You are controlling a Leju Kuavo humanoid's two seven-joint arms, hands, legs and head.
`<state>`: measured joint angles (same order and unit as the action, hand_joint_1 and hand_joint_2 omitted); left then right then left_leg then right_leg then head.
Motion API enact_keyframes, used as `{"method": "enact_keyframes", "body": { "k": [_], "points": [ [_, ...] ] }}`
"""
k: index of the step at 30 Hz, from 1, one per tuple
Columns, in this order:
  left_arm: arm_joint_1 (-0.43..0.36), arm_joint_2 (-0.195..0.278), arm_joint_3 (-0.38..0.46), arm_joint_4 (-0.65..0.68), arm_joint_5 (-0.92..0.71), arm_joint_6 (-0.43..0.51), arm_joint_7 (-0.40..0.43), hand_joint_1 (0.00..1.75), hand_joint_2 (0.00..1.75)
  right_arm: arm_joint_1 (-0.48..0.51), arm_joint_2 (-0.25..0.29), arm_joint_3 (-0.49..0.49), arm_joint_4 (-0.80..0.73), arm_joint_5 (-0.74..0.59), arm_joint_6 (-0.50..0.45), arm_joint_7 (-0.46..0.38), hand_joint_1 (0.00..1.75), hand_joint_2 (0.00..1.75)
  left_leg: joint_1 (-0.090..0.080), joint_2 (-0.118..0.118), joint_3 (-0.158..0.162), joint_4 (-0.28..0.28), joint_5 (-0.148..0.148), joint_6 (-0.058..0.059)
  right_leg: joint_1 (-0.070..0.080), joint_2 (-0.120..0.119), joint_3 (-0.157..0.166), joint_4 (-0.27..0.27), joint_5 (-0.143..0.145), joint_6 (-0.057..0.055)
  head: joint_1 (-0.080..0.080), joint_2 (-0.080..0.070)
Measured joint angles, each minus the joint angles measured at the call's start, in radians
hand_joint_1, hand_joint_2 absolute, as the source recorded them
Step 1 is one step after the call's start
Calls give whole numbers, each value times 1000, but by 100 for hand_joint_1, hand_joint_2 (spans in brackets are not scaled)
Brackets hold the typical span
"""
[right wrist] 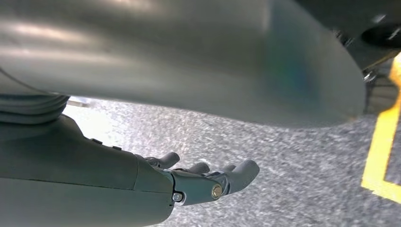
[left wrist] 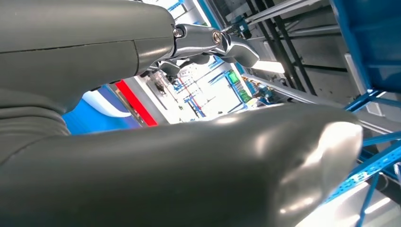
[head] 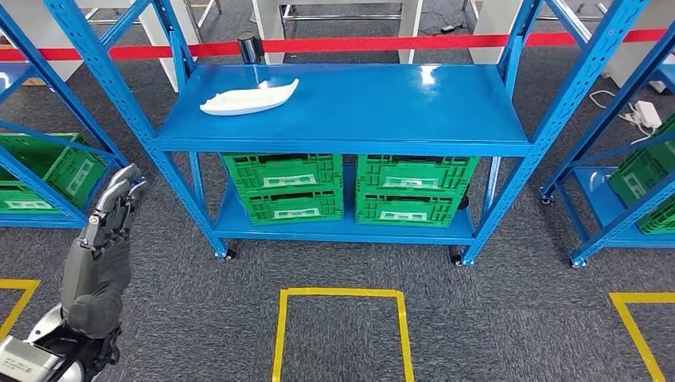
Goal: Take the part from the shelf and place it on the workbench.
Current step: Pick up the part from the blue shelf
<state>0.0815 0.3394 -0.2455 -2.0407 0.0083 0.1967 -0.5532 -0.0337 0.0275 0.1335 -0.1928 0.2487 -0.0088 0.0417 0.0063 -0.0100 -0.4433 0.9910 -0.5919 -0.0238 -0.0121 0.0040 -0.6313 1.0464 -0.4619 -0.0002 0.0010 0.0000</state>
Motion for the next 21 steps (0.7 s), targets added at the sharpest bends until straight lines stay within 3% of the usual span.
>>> {"method": "enact_keyframes", "body": {
  "k": [2,3,5,6,7,8,10,12,15,17,18,20,21],
  "points": [
    [5,9,1,-6,3,3,-7,0,0,0,0,0,1,0,0,0,0,0,2,2,-15,46,-26,-10,-2,-1,12,-4,-8,-14,-5,0],
    [8,11,1,-9,2,5,-11,0,0,0,0,0,1,0,0,0,0,0,3,4,-43,103,-51,-15,-3,-2,19,-5,-13,-20,-8,0],
    [16,13,-1,-10,-4,9,-15,0,0,-1,0,1,2,0,0,0,0,0,3,4,-136,252,-101,-20,-2,-2,28,-6,-22,-26,-12,0],
    [20,13,-3,-10,-9,10,-15,0,0,0,0,1,2,0,0,1,0,0,3,4,-175,302,-104,-20,-2,-2,34,-6,-27,-26,-13,0],
    [23,12,-5,-10,-14,12,-15,0,0,0,0,1,2,0,0,2,0,0,3,4,-197,316,-86,-19,-2,-1,41,-6,-33,-26,-14,0],
    [24,12,-7,-10,-18,13,-15,0,0,1,0,2,3,0,0,2,0,0,3,4,-198,287,-46,-17,-2,-1,51,-6,-39,-24,-15,0],
    [23,10,-9,-10,-25,15,-14,0,0,1,0,2,4,-1,0,3,0,0,3,5,-159,154,53,-10,-1,0,70,-6,-51,-20,-16,0],
    [21,7,-13,-10,-31,16,-13,0,0,-1,0,2,4,-3,0,2,0,0,-1,5,-127,59,96,-1,1,1,76,-5,-60,-9,-18,0],
    [17,-1,-19,-10,-35,16,-9,0,0,-2,0,2,4,-7,0,2,0,0,-3,3,-122,41,93,14,3,1,78,-10,-64,10,-18,0],
    [13,-7,-21,-10,-36,16,-7,0,0,-3,0,2,4,-8,0,2,0,0,2,3,-115,32,94,25,3,0,69,17,-79,20,-16,0],
    [11,-11,-22,-10,-36,16,-6,0,0,-3,0,2,4,-8,0,2,0,0,4,4,-110,29,94,30,3,0,46,61,-101,24,-14,0],
    [9,-17,-25,-8,-36,16,-5,0,0,-2,0,2,4,-9,0,2,0,0,3,6,-106,28,88,38,3,0,-29,191,-153,29,-10,0],
    [10,-19,-26,-7,-37,16,-5,0,0,0,0,2,5,-10,0,3,0,0,2,7,-102,29,84,39,3,0,-65,245,-165,30,-10,0]
  ]
}}
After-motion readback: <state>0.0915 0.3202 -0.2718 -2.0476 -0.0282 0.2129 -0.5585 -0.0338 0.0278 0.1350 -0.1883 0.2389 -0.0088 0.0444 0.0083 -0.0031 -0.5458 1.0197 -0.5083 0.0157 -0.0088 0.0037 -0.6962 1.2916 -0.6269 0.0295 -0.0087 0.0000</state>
